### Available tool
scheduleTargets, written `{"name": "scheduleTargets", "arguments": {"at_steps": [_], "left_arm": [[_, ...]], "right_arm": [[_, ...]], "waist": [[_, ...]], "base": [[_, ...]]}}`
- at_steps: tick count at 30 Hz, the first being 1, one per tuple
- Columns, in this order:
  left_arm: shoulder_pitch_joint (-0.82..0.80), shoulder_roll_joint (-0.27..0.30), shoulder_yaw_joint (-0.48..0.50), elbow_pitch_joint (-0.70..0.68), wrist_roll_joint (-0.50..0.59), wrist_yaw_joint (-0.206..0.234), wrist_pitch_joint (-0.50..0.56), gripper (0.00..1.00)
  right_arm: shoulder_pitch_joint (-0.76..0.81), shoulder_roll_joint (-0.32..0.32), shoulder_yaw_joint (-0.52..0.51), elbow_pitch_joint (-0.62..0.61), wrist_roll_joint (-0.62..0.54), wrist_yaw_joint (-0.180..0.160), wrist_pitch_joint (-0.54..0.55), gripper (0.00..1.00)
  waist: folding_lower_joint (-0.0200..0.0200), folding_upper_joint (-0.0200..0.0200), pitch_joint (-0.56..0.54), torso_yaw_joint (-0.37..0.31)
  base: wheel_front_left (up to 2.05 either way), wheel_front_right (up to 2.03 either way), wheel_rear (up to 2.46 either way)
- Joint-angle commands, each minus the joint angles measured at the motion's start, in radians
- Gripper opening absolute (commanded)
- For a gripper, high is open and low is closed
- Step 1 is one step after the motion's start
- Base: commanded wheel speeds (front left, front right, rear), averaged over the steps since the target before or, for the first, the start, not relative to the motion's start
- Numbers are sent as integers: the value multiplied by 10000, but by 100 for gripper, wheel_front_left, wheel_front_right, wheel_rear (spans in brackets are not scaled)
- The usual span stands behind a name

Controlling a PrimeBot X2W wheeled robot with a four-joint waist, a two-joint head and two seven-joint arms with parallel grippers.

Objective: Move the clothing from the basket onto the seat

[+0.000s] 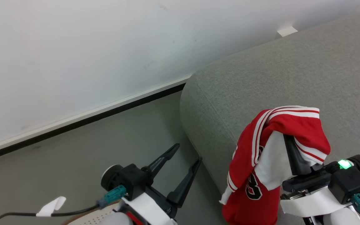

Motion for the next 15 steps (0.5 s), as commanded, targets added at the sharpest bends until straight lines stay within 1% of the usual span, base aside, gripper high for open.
{"name": "scheduleTargets", "arguments": {"at_steps": [1,7,12,15], "left_arm": [[101,93,14,38,116,-4,-45,100],[43,102,-19,120,208,-103,-64,100],[-92,29,-64,114,273,-207,-76,100],[-162,54,-87,76,324,-254,-57,100]], "right_arm": [[70,8,-29,-104,-71,-21,0,0],[101,44,-165,-247,-68,-21,-1,0],[-171,-65,-292,-329,-77,-21,68,0],[-660,-242,-231,-396,59,-21,174,0]], "waist": [[-1,-1,195,-257],[-1,-1,313,-384],[-1,-1,410,-201],[-1,-1,603,-56]], "base": [[0,0,0],[0,0,0],[0,0,0],[0,0,0]]}}
